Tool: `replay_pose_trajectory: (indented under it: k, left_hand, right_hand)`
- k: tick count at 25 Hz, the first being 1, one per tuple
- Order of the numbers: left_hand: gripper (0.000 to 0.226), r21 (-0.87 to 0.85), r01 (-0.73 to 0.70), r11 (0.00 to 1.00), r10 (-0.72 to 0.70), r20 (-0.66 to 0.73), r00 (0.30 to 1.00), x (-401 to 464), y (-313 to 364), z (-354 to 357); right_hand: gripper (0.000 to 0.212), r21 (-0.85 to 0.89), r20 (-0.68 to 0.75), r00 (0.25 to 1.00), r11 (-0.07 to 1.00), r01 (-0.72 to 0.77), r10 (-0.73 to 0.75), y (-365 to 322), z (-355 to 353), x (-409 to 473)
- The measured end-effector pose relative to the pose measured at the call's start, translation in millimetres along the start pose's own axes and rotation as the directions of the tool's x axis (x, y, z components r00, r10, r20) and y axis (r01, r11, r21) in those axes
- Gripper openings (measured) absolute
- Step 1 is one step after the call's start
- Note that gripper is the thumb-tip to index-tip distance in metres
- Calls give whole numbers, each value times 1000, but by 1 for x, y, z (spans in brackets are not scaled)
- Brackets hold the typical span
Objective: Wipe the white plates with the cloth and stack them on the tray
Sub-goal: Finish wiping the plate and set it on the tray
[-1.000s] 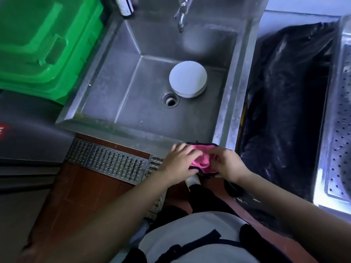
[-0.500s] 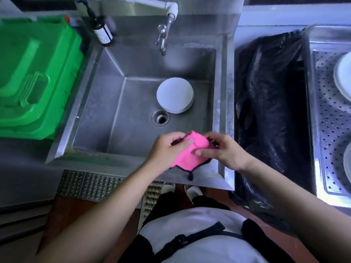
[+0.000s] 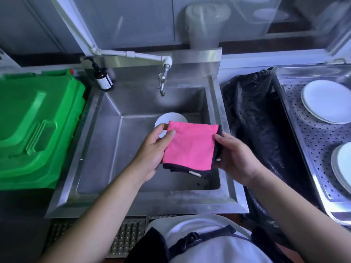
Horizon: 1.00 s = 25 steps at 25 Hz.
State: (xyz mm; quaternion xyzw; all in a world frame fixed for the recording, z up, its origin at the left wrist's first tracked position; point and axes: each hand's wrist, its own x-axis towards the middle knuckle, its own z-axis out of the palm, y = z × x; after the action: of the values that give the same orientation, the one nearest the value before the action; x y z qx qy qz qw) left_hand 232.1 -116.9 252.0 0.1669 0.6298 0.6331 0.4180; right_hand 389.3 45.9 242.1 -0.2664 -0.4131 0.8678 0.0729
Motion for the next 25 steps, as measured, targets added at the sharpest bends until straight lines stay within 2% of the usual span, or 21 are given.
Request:
replay_pose_trajectory:
  k: [2,4,7,10,11,14,16,18,20,22,25]
  left_hand:
    - [13,-93,121,988,-120,22,993,4,-8,-4]
    - [28,-127,213,969,-201,98,975,6,-18,-14]
    - [43,-138,285,948,-255,199,946,4,-37,-26]
    - [43,-133,334,933,-298,234,925,1,-48,-27]
    - [40,-151,322,934,-281,245,928,1,-48,-25]
    - [26,-312,232,922,-148,271,951,-1,-44,-21]
    - [25,-321,264,910,-164,306,938,1,-48,-19]
    - [14,-226,351,909,-245,392,887,0,-60,-14]
    - [4,-37,365,930,-313,438,843,-2,-80,-8]
    - [25,188,298,936,-350,409,842,-5,-102,0]
    - [33,357,218,908,-356,385,851,-8,-128,17]
  right_hand:
    - [13,-8,-46,995,996,-88,88,13,4,2]
    - [17,-91,-142,982,986,-137,124,21,1,0]
    - [23,-270,-233,970,953,-139,75,26,-11,-8]
    - [23,-393,-260,966,914,-99,-8,29,-11,-18]
    - [22,-364,-248,968,929,-64,-30,28,-10,-23]
    - [17,-183,-79,996,982,35,-50,19,-12,-44]
    - [23,-129,-62,998,992,5,-13,20,-18,-58]
    - [23,-176,-128,991,983,-59,37,31,-26,-71]
    - [11,-332,-198,979,936,-118,53,48,-34,-77]
    - [23,-392,-280,957,901,-187,77,66,-47,-83]
    - [43,-390,-462,885,882,-264,61,89,-70,-84]
